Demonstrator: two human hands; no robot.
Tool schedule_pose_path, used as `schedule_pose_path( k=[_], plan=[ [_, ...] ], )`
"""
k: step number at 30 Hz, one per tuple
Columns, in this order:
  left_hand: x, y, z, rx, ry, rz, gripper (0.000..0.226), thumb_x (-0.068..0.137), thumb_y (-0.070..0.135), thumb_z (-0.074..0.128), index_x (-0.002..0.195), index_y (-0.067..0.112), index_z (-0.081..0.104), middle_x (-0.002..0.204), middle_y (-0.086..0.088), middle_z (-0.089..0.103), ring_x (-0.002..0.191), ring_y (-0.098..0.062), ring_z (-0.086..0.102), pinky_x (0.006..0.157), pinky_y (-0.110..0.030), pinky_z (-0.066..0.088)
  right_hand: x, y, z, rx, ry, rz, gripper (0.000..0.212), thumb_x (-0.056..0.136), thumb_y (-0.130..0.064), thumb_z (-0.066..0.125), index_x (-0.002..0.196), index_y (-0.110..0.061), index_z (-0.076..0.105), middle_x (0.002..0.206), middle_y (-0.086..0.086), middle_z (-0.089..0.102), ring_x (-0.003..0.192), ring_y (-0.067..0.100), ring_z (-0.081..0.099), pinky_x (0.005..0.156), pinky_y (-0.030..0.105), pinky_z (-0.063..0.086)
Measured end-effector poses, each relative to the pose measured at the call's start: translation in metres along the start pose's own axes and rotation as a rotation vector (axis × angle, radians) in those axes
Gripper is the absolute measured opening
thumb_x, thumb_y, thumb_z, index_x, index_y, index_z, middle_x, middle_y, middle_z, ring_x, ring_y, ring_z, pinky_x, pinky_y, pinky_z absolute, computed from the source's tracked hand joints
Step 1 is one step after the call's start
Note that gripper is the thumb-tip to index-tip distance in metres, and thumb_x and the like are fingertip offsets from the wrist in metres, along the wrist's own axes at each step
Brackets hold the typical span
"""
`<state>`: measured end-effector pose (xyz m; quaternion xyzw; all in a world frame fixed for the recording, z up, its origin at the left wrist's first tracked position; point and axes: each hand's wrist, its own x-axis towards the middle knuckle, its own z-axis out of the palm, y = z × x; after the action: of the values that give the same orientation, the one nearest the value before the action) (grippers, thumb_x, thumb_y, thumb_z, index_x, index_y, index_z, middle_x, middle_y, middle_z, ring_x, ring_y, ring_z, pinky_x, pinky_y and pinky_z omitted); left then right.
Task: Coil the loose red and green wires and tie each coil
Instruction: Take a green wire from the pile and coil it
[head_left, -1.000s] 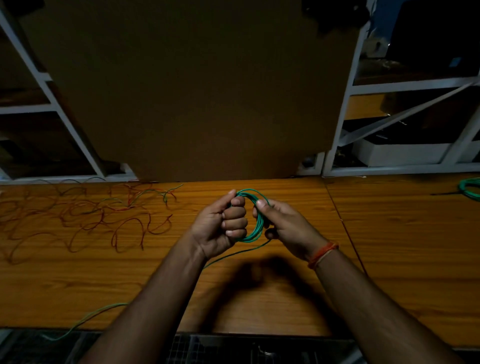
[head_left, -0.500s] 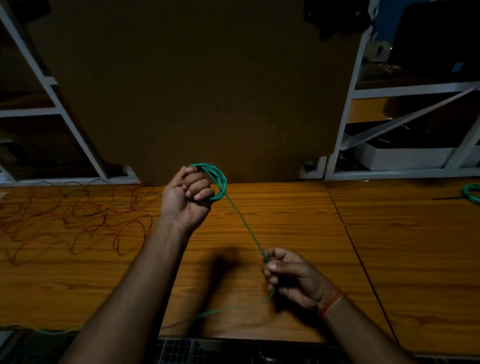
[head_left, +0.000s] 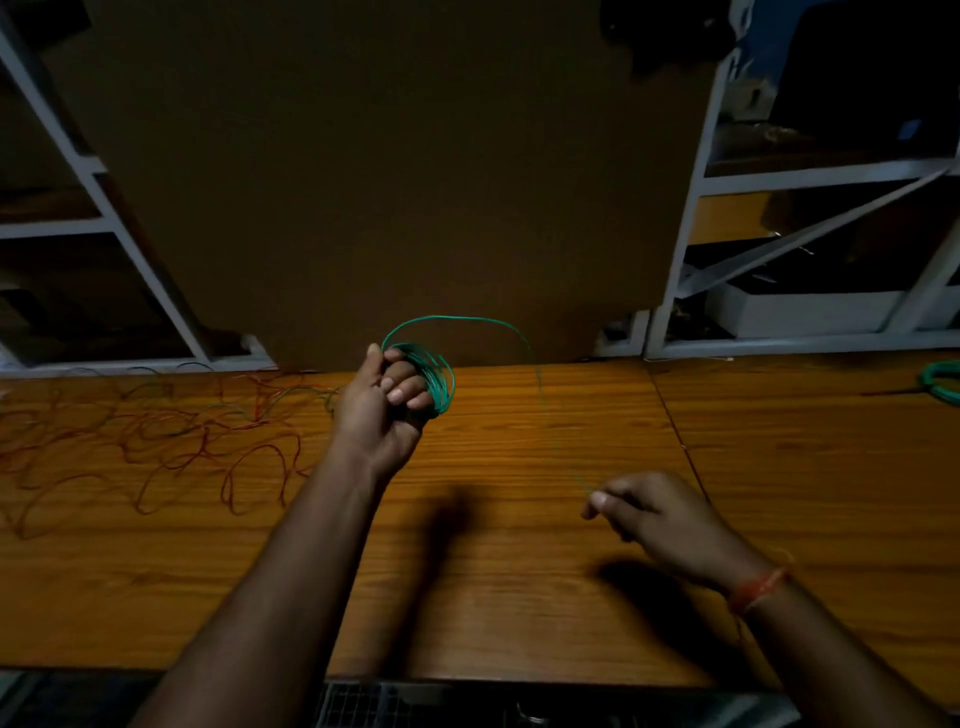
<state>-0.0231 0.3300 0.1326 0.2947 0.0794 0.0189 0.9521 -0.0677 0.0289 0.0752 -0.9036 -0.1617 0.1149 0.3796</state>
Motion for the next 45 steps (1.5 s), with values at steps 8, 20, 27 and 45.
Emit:
schedule_pose_path(
  k=[8, 20, 27, 45],
  plan=[
    [-0.008, -0.028, 0.005, 0.35, -0.051, 0.037, 0.034, 0.11, 0.037, 0.034, 0.085, 0.019, 0.048, 0.06, 0.008, 0.039, 0.048, -0.005, 0.036, 0.046, -0.018, 0.032, -0.002, -0.062, -0.025, -0.22, -0.123, -0.384, 0.024, 0.106, -0.034, 0.048, 0.098, -0.028, 0.07, 0.092, -0.013, 0.069, 0.091, 0.002, 0.061, 0.082, 0.029, 0.047],
    [-0.034, -0.055, 0.006, 0.524, -0.285, -0.076, 0.032, 0.109, 0.031, 0.034, 0.089, 0.011, 0.05, 0.05, 0.0, 0.043, 0.037, -0.008, 0.036, 0.039, -0.018, 0.027, 0.052, -0.108, -0.052, -0.212, 0.075, -0.621, 0.021, 0.103, -0.03, 0.05, 0.086, -0.026, 0.062, 0.078, -0.008, 0.061, 0.078, 0.004, 0.058, 0.073, 0.029, 0.048],
    [-0.032, -0.049, 0.004, 0.473, -0.398, -0.255, 0.049, 0.101, 0.055, 0.031, 0.089, 0.012, 0.052, 0.05, 0.01, 0.027, 0.039, -0.004, 0.017, 0.041, -0.02, 0.018, 0.065, -0.094, -0.043, 0.03, 0.234, -0.52, 0.025, 0.106, -0.023, 0.051, 0.088, -0.018, 0.068, 0.074, -0.018, 0.061, 0.071, 0.002, 0.055, 0.065, 0.025, 0.043],
    [-0.022, -0.047, -0.001, 0.221, -0.403, -0.291, 0.035, 0.104, 0.034, 0.04, 0.075, 0.02, 0.053, 0.047, 0.012, 0.032, 0.042, -0.005, 0.014, 0.041, -0.018, 0.014, 0.076, -0.054, -0.033, 0.424, 0.287, -0.152, 0.023, 0.107, -0.026, 0.049, 0.098, -0.02, 0.069, 0.074, -0.004, 0.055, 0.063, 0.006, 0.049, 0.055, 0.022, 0.038]
  ],
)
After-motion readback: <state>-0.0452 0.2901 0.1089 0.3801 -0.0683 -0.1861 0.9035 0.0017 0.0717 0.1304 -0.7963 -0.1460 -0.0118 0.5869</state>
